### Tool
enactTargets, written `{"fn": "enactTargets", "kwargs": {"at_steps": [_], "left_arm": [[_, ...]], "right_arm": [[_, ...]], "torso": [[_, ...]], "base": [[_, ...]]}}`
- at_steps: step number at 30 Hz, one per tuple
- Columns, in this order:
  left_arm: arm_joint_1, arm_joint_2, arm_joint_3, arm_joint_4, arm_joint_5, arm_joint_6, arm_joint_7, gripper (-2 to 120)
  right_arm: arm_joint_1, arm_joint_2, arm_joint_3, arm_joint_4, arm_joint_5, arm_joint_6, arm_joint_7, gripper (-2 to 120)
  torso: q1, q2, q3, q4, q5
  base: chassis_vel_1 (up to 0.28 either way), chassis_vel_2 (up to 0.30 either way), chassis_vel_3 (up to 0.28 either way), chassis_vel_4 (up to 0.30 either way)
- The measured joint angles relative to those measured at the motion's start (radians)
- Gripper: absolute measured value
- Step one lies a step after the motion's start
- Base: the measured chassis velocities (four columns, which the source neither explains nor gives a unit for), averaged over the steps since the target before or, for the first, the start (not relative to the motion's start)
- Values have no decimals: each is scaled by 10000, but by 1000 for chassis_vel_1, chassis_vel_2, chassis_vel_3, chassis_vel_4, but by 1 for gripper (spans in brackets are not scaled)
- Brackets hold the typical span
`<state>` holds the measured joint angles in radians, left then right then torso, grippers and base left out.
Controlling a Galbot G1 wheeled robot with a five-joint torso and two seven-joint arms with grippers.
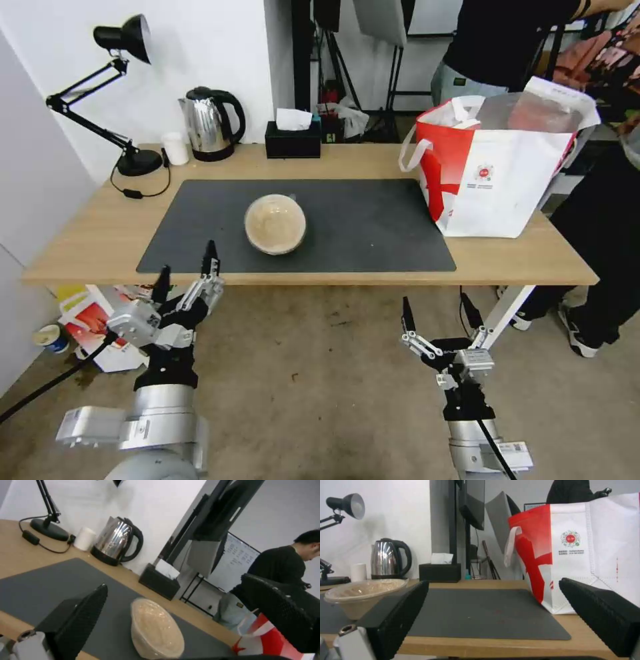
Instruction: Pick up the trash from the table and place it into the takeout bag.
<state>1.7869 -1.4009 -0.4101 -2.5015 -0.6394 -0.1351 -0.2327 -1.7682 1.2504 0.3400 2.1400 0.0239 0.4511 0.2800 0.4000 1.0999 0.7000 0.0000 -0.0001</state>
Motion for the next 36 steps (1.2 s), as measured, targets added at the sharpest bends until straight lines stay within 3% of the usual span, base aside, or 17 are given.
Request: {"fn": "enactTargets", "kwargs": {"at_steps": [6, 10, 31, 36], "left_arm": [[-17, 17, -7, 0, -73, 28, -11, 100], [-202, 174, -70, 0, -659, 201, -152, 100], [-2133, 1737, -731, 0, -6402, 1850, -1580, 100], [-2426, 1936, -913, 33, -7066, 2026, -1895, 100]], "right_arm": [[0, 0, 0, 0, 0, 0, 0, 100], [0, 0, 0, 0, 0, 0, 0, 100], [0, 0, 0, 0, 1, 0, 0, 100], [0, 0, 0, 0, 0, 0, 0, 100]], "torso": [[0, 0, 0, 1, 0], [0, 0, 0, 0, 1], [0, 0, 0, 0, 0], [0, 0, 0, 2, 1]], "base": [[0, 0, 0, 0], [0, 0, 0, 0], [0, 0, 0, 0], [0, 0, 0, 0]]}}
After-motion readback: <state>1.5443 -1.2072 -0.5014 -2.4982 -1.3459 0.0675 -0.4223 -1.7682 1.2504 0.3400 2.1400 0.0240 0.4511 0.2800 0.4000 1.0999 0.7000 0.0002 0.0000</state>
